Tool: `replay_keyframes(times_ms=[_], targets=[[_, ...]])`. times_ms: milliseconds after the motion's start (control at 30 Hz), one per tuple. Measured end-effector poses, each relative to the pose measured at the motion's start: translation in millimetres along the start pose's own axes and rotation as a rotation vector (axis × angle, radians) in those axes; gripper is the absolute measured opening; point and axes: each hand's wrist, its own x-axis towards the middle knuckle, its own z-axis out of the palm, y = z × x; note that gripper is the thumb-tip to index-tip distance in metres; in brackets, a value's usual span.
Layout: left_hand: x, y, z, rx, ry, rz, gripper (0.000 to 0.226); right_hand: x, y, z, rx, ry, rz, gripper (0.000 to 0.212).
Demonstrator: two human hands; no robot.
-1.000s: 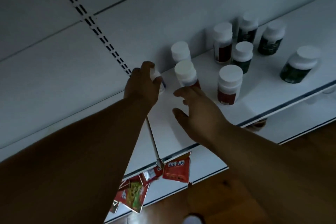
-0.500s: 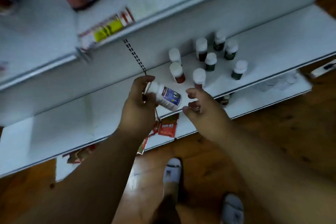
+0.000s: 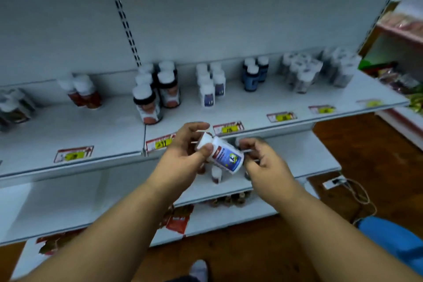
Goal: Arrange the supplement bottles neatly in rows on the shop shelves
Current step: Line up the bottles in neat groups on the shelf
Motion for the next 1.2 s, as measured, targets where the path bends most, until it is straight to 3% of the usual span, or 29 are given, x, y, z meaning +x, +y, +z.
replay_keyframes(times_ms=[167,333,433,567,633,767,1200], targets=[[67.7,5.0,-14.8,-0.018,0.123,-0.068,0.026,55.9,-19.5,-14.7,-0.113,0.033,-0.014,0.027],[132.9,2.1,-20.2,0.417,0.149,0.019,0.032,100.2,-12.7,-20.3,-0.223,0.034,0.014,0.033],[163.2,-3.3,-3.6,0.620,0.085,0.149,0.039,136.2,-7.3,-16.8,-0.446,-0.034,-0.057,0.051],[210.8,-8.5,18.0,1.082,0.053,0.398,0.044,190.2,1.5,-14.0,-0.602,-0.211,-0.130,0.086],[230.5,-17.4,22.2,1.195,0.059,0.427,0.043,214.1,9.3,-13.5,-0.660,-0.288,-0.160,0.095],[251.6,-29.9,29.5,1.271,0.106,0.396,0.046,250.4,24.6,-8.7,-0.818,-0.374,-0.242,0.104],[264.3,-51.3,31.9,1.255,0.235,0.296,0.048,282.6,52.1,5.5,-1.032,-0.455,-0.270,0.084]])
